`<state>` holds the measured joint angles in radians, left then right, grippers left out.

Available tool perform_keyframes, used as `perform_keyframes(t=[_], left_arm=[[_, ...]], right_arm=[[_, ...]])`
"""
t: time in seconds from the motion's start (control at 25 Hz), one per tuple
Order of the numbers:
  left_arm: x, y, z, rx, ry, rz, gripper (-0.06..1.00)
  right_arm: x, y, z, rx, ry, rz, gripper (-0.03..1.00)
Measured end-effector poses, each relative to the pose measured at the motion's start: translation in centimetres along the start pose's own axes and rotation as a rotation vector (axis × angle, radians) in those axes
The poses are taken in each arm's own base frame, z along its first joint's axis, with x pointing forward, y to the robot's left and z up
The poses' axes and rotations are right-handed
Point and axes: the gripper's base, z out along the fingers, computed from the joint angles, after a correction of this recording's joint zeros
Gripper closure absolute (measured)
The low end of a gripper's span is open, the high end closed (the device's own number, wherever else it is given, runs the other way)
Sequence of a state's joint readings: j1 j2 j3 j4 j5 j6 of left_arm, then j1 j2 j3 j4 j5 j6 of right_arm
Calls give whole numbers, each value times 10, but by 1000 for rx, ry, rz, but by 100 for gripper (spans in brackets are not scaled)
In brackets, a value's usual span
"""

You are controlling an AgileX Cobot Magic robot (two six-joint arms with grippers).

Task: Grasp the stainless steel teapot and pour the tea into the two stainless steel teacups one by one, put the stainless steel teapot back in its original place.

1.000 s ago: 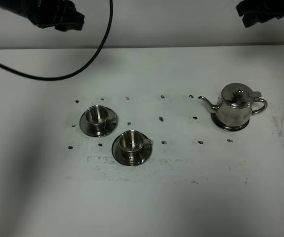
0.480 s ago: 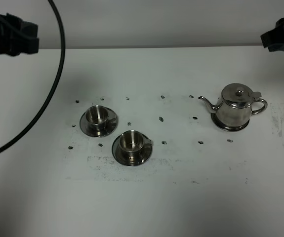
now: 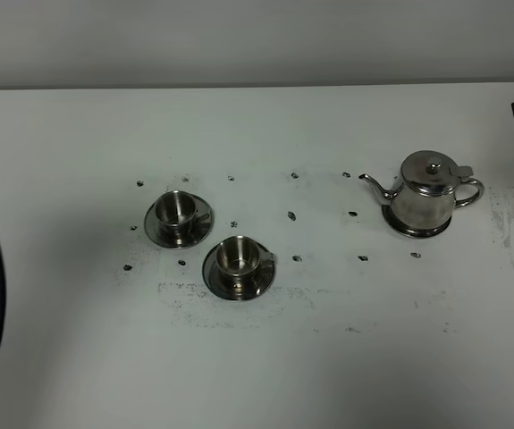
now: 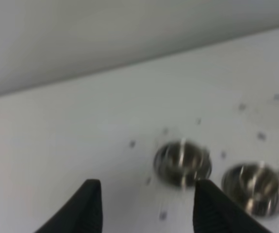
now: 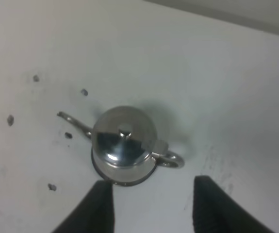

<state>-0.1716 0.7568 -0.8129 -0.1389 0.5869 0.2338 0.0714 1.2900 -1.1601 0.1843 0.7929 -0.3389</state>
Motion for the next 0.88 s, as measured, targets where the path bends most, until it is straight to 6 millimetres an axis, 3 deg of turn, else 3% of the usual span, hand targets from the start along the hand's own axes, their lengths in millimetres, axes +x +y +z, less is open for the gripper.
perform_keyframes(t=[0.2, 0.32, 0.52, 0.68, 0.88], left_arm=[[31, -2, -53, -65, 92, -37, 52], [53, -7, -71, -52, 142, -43, 53], [96, -16, -71, -7, 202, -69, 53], [121, -19, -66, -6, 209, -74, 53], [135, -20, -62, -11, 217, -71, 53]], right_arm=[[7, 14, 10, -32, 6, -31, 57], [4, 26, 12, -54, -19, -63, 57], [2, 40, 13, -86, -33, -100, 57], [1, 40, 13, -83, -48, -102, 58], [-1, 40, 12, -77, -69, -101, 58]])
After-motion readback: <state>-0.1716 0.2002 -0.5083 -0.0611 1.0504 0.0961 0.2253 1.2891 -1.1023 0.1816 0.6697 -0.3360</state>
